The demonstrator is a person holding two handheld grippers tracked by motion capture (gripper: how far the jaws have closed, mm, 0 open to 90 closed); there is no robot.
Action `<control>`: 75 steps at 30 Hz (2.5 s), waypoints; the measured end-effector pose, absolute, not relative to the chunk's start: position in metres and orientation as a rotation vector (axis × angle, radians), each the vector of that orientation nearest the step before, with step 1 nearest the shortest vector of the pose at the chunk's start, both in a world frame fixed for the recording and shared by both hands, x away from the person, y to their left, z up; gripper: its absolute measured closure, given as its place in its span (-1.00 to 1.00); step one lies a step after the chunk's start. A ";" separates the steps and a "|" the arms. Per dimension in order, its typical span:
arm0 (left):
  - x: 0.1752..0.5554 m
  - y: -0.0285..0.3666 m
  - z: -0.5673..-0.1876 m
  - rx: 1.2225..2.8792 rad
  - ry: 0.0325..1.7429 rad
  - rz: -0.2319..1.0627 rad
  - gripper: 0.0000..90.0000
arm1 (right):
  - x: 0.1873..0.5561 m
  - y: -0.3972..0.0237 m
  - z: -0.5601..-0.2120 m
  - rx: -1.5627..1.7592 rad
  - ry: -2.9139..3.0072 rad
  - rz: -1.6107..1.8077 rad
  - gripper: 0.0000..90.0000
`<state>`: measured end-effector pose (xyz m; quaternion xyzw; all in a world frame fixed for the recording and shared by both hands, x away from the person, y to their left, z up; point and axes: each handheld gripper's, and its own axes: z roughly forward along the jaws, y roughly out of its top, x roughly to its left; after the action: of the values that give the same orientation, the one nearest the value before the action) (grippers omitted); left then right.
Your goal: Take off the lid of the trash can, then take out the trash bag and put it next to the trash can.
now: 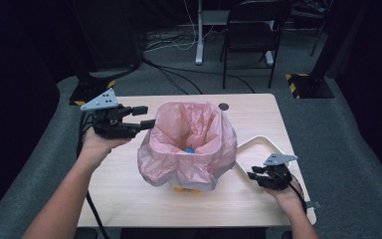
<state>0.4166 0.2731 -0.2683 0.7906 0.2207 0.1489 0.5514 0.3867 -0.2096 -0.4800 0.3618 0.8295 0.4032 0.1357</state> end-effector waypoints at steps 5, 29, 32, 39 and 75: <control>0.417 0.273 -0.268 1.871 0.523 0.351 -0.07 | 0.385 -0.208 -0.478 1.035 2.393 1.178 0.41; 0.421 0.273 -0.269 1.865 0.536 0.342 -0.08 | 0.381 -0.203 -0.467 0.996 2.360 1.272 0.28; 0.423 0.273 -0.269 1.865 0.540 0.342 -0.09 | 0.379 -0.201 -0.460 0.977 2.345 1.309 0.24; 0.427 0.269 -0.268 1.880 0.544 0.347 -0.09 | 0.373 -0.196 -0.444 0.938 2.307 1.383 0.16; 0.473 0.232 -0.273 1.991 0.577 0.281 0.37 | 0.364 -0.194 -0.431 0.906 2.263 1.439 0.16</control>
<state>0.4730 0.2320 -0.2726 0.8237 0.2388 0.1161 0.5010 0.3644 -0.1938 -0.4306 0.3164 0.7898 0.5021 0.1549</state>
